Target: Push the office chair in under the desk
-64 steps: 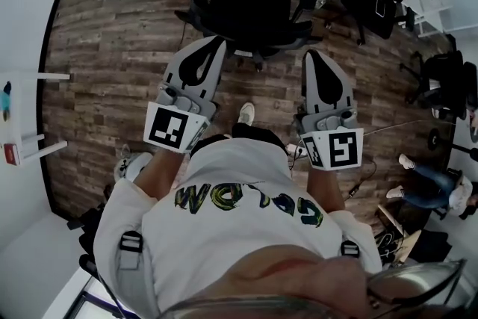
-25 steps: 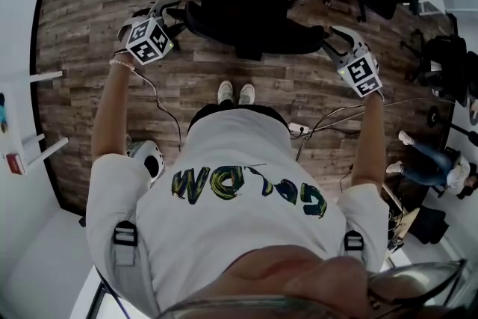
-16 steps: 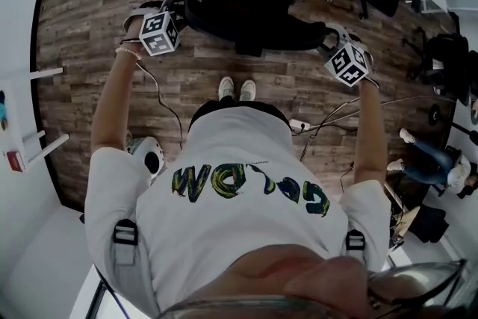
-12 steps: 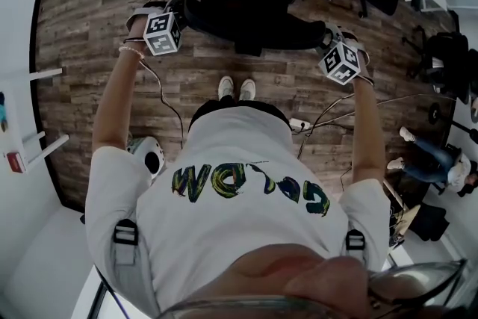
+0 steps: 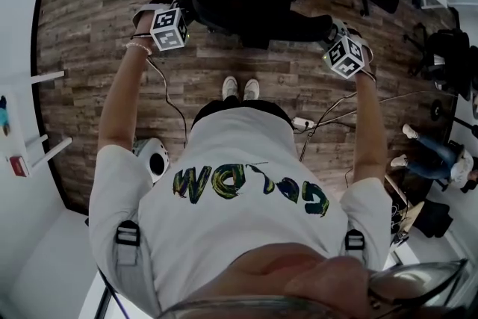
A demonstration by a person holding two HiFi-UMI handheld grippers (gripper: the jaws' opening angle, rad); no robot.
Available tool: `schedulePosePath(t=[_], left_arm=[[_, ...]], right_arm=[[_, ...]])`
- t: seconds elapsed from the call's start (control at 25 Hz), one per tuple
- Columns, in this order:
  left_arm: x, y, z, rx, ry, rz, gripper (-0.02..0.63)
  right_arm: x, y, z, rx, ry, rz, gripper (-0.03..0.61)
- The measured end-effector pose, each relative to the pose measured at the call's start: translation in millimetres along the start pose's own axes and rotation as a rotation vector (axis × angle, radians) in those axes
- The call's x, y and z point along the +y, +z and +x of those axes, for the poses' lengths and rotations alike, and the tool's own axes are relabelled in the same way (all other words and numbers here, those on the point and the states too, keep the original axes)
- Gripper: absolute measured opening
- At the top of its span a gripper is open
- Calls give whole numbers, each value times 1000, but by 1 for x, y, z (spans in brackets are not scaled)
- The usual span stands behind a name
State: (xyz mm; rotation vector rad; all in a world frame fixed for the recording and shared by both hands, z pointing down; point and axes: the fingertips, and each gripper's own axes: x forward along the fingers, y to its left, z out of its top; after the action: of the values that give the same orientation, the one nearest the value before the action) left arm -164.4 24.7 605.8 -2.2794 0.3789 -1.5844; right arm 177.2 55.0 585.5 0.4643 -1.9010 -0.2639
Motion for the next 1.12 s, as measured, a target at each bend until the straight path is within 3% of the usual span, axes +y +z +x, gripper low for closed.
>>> schedulePosePath(t=[0.56,1.12], left_arm=[[64,-18,26,22,64,-10,191],[138,-15,66,59,73,-14,198]], right_arm=[[-47,13,29,25,-41,48,172],[-127,2,62,1,-63,63,181]])
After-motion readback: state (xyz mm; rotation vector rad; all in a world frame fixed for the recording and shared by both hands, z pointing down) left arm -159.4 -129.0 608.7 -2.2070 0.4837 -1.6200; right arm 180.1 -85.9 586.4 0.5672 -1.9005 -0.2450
